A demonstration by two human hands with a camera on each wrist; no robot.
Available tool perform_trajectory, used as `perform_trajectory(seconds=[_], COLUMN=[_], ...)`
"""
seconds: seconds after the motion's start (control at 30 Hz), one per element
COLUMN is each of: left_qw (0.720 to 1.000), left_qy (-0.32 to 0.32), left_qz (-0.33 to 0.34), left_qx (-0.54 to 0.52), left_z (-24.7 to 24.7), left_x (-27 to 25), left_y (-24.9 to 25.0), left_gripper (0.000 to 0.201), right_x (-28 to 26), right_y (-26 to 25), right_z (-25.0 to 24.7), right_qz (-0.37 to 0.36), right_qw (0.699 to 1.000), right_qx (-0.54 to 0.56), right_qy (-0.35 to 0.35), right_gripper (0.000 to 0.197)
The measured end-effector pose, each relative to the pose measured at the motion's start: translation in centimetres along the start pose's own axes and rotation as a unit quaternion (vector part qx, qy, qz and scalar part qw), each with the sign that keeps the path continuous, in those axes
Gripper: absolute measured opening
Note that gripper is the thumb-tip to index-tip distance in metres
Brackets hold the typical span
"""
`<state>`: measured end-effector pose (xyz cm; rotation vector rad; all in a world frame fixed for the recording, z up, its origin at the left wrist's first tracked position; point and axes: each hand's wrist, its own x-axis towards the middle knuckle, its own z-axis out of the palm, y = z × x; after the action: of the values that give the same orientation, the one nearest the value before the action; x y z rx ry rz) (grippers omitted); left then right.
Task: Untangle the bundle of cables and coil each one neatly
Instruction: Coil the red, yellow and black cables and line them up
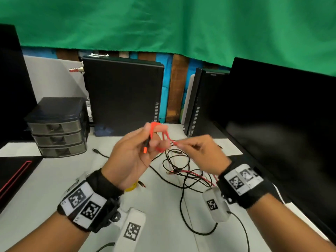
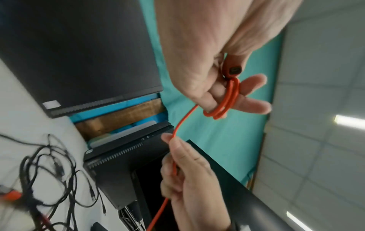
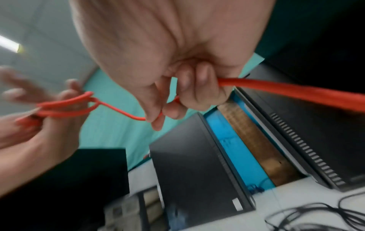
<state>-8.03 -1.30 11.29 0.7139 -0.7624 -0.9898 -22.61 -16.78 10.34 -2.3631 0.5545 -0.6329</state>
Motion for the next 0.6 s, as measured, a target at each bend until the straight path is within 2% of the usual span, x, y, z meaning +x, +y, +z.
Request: perform_trajectory(seconds=[0.07, 0.13, 0.2, 0.23, 0.27, 0.3, 0.33, 0.37, 0.47, 0.6], left_qw=[0.997, 0.994, 0.984, 0.957, 0.914, 0.871, 0.843, 0.844, 0.920, 0.962], left_qy=[0.056, 0.096, 0.116, 0.120, 0.114, 0.092, 0.060, 0.025, -0.050, -0.092], left_qz=[0.021, 0.035, 0.060, 0.085, 0.110, 0.125, 0.125, 0.107, 0.023, 0.011], left_qx=[-0.044, -0.026, 0.126, 0.252, 0.375, 0.467, 0.519, 0.524, 0.387, 0.257], left_z=[-1.1, -2.4, -3.1, -3.4, -3.7, -3.9, -4.0, -3.9, -2.6, -1.8], left_x=[0.8, 1.4, 1.6, 1.6, 1.5, 1.4, 1.1, 0.9, 0.1, 0.1], left_y=[0.0, -0.5, -1.0, -1.4, -1.8, -2.3, -2.7, -2.9, -2.5, -1.2], left_gripper=[0.039, 0.037, 0.036, 0.036, 0.037, 0.038, 0.038, 0.040, 0.053, 0.059], right_x=[-0.5, -1.3, -1.9, -2.1, -2.2, -2.2, -2.0, -1.5, 0.6, 3.1], right_y=[-0.5, -1.6, -3.0, -4.0, -4.9, -5.8, -6.6, -7.1, -6.9, -4.7], right_z=[1.6, 2.6, 2.8, 2.4, 1.7, 0.9, 0.0, -0.9, -3.4, -5.3], right_qz=[-0.004, -0.034, -0.063, -0.075, -0.086, -0.096, -0.106, -0.116, -0.118, -0.091], right_qw=[0.996, 0.984, 0.972, 0.971, 0.972, 0.975, 0.978, 0.980, 0.985, 0.986], right_qx=[-0.040, -0.088, -0.136, -0.143, -0.139, -0.130, -0.124, -0.123, -0.125, -0.127], right_qy=[-0.085, -0.153, -0.181, -0.178, -0.166, -0.151, -0.132, -0.107, -0.016, 0.053], right_gripper=[0.025, 0.027, 0.027, 0.027, 0.026, 0.023, 0.021, 0.019, 0.014, 0.014])
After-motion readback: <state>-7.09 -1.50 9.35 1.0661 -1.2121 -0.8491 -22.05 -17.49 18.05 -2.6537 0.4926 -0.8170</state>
